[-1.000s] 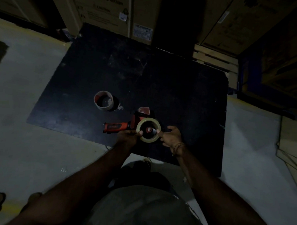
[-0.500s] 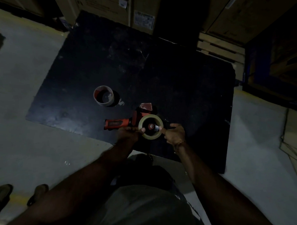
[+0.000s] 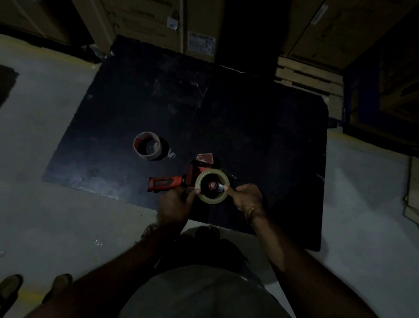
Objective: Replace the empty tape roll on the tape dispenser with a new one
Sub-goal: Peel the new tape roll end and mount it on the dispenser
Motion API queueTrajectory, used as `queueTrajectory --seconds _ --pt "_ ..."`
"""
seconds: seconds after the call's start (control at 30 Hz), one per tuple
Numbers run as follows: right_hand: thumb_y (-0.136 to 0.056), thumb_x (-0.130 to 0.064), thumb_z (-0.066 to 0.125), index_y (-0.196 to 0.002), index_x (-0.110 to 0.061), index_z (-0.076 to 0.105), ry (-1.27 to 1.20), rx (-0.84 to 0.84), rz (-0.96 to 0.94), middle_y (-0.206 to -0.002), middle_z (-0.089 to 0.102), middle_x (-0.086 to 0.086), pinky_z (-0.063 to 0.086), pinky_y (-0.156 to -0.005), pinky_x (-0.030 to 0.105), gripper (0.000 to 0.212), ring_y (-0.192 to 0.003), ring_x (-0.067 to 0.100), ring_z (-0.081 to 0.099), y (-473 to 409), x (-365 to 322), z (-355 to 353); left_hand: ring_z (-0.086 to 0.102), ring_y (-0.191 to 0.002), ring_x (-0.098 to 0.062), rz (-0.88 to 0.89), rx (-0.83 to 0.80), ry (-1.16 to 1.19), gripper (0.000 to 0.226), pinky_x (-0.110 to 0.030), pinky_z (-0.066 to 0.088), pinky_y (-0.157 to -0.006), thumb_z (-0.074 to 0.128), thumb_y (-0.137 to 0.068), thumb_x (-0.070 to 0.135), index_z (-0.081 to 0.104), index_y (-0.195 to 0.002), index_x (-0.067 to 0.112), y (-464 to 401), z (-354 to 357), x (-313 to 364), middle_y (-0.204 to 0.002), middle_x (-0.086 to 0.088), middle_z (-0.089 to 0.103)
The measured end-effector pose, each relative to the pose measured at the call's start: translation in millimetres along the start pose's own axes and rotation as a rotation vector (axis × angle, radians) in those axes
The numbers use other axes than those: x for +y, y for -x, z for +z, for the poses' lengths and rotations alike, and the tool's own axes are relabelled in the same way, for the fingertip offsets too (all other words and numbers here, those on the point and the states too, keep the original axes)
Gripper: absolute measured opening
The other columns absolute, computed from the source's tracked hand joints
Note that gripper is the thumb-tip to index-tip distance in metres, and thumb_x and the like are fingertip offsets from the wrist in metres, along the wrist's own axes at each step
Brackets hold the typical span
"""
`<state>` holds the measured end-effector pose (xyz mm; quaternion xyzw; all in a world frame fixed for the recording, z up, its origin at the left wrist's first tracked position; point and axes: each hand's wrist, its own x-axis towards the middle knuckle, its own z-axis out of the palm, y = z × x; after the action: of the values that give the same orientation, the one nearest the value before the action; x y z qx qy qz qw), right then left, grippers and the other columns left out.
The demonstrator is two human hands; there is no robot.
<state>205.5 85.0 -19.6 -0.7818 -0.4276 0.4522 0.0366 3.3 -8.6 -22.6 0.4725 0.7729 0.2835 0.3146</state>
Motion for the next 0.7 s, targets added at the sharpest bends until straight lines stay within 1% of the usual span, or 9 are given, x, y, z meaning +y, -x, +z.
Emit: queueTrajectory --seconds 0.07,0.17,0.23,0.33,0.4,0.47,0.57,0.63,0.7 --pt "-0.087 -0.054 0.08 -0.054 -0.017 0.052 0.051 -0.022 -0.012 -0.06 0.055 0.005 0.049 -0.063 0.039 0.057 -0.06 0.024 0.057 0.7 -0.9 1.5 0.069 -0.083 -0.027 0.128 0.036 -0.127 0.034 -0.04 0.052 -0.071 0.065 -0.1 0.042 0.073 -0.087 0.012 -13.2 -10.0 -2.8 -0.084 -0.008 0.073" --pt "-0.09 -0.058 0.074 -0.048 -0.014 0.048 0.15 -0.004 -0.037 -0.051 0.051 0.0 0.038 -0.053 0.028 0.066 -0.05 0.019 0.053 5.0 -2.9 0.8 0.061 -0.102 -0.032 0.155 0.097 -0.35 0.038 -0.046 0.047 -0.088 0.057 -0.101 0.047 0.067 -0.102 0.011 -38.5 -22.5 -6.2 -0.104 -0.012 0.066" --pt "-0.089 -0.062 0.072 -0.045 -0.014 0.045 0.218 0.019 -0.048 -0.047 0.047 -0.005 0.03 -0.046 0.027 0.07 -0.045 0.013 0.047 9.5 -5.9 -2.8 0.059 -0.113 -0.034 0.119 0.028 -0.495 0.048 -0.045 0.043 -0.096 0.056 -0.099 0.056 0.067 -0.113 0.012 -52.3 -24.4 -10.2 -0.116 -0.013 0.067" --pt "-0.088 -0.067 0.071 -0.046 -0.016 0.043 0.253 0.037 -0.046 -0.049 0.046 -0.005 0.026 -0.046 0.026 0.071 -0.048 0.015 0.048 12.3 -6.3 -4.5 0.06 -0.122 -0.039 0.124 -0.161 -0.509 0.05 -0.046 0.038 -0.099 0.056 -0.1 0.058 0.072 -0.12 0.015 -66.9 -23.9 -18.2 -0.126 -0.017 0.069" --pt "-0.086 -0.072 0.068 -0.05 -0.016 0.045 0.273 0.037 -0.045 -0.055 0.051 -0.002 0.029 -0.048 0.027 0.07 -0.059 0.021 0.056 13.6 -4.5 -4.5 0.065 -0.12 -0.038 0.118 -0.25 -0.424 0.048 -0.045 0.043 -0.098 0.053 -0.103 0.055 0.074 -0.118 0.015 -71.2 -24.3 -19.5 -0.124 -0.016 0.073" --pt "-0.086 -0.076 0.065 -0.054 -0.017 0.047 0.269 0.034 -0.041 -0.062 0.054 0.001 0.035 -0.054 0.029 0.069 -0.071 0.026 0.06 15.6 -1.5 -3.7 0.07 -0.111 -0.036 0.082 -0.308 -0.337 0.048 -0.039 0.048 -0.09 0.056 -0.102 0.053 0.074 -0.109 0.009 -72.1 -23.7 -16.3 -0.113 -0.017 0.076" --pt "-0.088 -0.079 0.058 -0.057 -0.014 0.051 0.287 0.008 -0.059 -0.07 0.063 0.007 0.041 -0.066 0.034 0.072 -0.079 0.032 0.066 19.7 1.3 -2.4 0.071 -0.093 -0.027 0.027 -0.342 -0.308 0.053 -0.031 0.041 -0.073 0.062 -0.096 0.06 0.072 -0.095 0.008 -71.1 -23.3 -12.2 -0.097 -0.014 0.076" --pt "-0.089 -0.077 0.06 -0.063 -0.012 0.056 0.287 0.019 -0.063 -0.08 0.07 0.013 0.046 -0.07 0.036 0.07 -0.09 0.036 0.074 23.8 1.0 -3.4 0.068 -0.092 -0.022 -0.02 -0.34 -0.322 0.06 -0.031 0.041 -0.075 0.06 -0.092 0.07 0.071 -0.095 0.01 -66.9 -24.8 -11.1 -0.094 -0.009 0.073" --pt "-0.086 -0.072 0.067 -0.074 -0.012 0.062 0.275 0.094 -0.105 -0.086 0.072 0.011 0.049 -0.069 0.034 0.061 -0.095 0.036 0.075 31.7 -2.5 -7.9 0.07 -0.093 -0.025 -0.023 -0.31 -0.356 0.064 -0.034 0.048 -0.078 0.06 -0.09 0.073 0.07 -0.091 0.01 -58.4 -26.3 -9.6 -0.092 -0.009 0.073"
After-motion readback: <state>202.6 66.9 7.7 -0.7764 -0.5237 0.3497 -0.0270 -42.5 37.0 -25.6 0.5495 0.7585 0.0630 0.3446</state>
